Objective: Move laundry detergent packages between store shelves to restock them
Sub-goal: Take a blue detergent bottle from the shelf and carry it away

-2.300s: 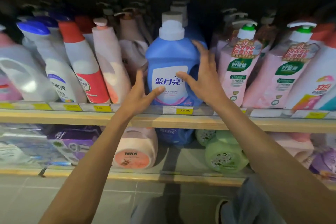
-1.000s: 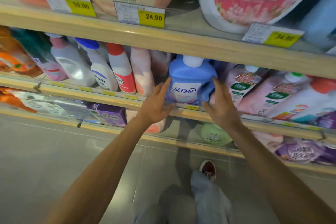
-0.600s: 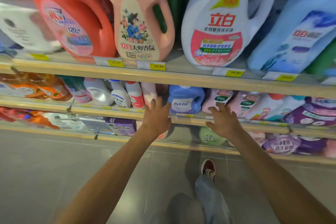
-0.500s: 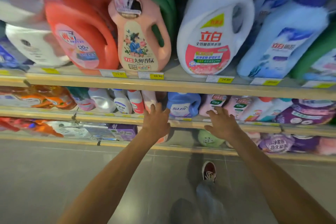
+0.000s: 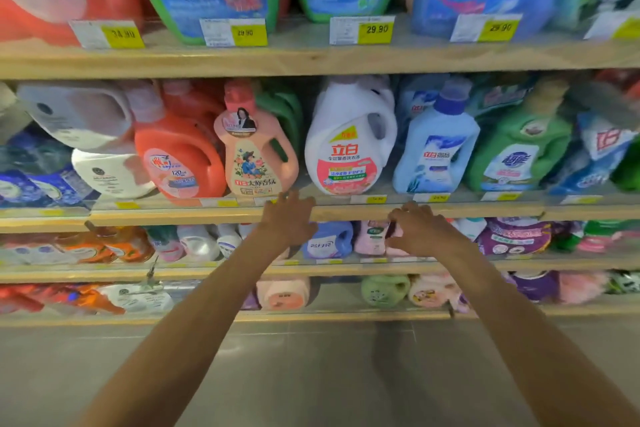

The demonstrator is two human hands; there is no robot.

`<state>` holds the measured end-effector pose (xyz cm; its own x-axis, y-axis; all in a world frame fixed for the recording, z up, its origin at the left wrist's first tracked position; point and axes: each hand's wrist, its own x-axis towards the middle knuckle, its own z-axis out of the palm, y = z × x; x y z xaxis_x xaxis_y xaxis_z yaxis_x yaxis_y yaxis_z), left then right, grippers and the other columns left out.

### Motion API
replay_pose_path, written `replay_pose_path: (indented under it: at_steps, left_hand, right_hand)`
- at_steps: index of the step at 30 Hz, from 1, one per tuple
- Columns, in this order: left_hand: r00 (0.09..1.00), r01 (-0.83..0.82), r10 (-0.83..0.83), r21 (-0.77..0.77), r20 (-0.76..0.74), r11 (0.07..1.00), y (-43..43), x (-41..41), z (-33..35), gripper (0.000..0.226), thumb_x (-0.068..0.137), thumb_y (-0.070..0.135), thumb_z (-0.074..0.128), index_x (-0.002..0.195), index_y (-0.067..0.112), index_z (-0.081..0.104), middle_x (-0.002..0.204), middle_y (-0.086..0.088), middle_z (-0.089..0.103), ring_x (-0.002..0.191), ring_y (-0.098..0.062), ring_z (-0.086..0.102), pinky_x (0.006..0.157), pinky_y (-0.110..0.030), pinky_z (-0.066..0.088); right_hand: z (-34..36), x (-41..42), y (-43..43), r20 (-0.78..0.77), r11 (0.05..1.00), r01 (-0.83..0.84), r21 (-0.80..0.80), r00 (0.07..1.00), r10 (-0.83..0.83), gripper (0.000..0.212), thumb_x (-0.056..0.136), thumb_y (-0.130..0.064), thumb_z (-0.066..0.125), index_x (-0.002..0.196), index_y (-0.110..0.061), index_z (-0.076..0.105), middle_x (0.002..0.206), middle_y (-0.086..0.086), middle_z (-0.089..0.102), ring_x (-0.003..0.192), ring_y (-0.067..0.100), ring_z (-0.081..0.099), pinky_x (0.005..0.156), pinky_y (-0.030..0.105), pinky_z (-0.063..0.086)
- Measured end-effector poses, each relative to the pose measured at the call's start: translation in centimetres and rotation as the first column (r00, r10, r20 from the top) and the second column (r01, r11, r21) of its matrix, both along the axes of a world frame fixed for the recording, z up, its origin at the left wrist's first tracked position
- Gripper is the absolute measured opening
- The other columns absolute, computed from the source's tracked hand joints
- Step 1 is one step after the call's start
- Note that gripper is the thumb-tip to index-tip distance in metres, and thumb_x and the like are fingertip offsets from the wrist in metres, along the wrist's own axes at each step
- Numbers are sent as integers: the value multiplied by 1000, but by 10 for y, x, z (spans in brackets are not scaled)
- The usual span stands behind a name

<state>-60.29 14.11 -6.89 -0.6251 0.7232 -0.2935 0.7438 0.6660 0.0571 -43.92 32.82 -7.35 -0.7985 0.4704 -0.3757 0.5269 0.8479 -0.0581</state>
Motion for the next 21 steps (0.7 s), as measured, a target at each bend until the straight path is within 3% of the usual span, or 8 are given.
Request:
replay_pose_path:
  at_steps: [6,10,15,19,21]
  left_hand:
    - [999,-20,27,142,-46,990,16,27,67,51,97,44,53,144,24,43,137,-12,44,131,-38,44,105,-52,41]
    - [991,-20,53,256,-123,967,30,53,108,50,97,48,52,140,23,47,130,-11,52,124,-38,51,107,-56,38]
    - [1000,-19,21,471,-1,882,41,94,155,45,99,41,56,140,24,51,136,-9,54,126,-29,53,100,-35,42]
    - [997,-4,46,569,-60,822,50,122,183,42,97,41,58,137,28,54,135,-6,54,126,-27,53,102,-43,46]
    - [983,28,81,571,-165,820,54,137,192,44,97,41,58,139,28,52,139,-5,53,128,-29,50,103,-46,45]
  right_hand:
    - [70,36,18,-4,999,-29,36,1000,29,67,92,-57,55,148,-25,37,149,14,34,136,35,35,106,45,39]
    - [110,65,31,-91,994,-22,105,995,31,68,94,-52,55,152,-27,31,156,9,27,141,33,30,108,46,37]
    - [155,102,38,-211,985,-39,169,975,75,67,96,-50,54,152,-23,31,156,10,26,140,33,31,107,45,38]
    - [184,130,49,-323,971,-30,238,940,108,64,96,-50,53,151,-24,33,153,7,31,139,31,33,107,45,38]
    - [196,140,55,-359,963,-22,268,925,121,64,96,-51,53,151,-25,33,152,7,33,140,30,33,107,45,39]
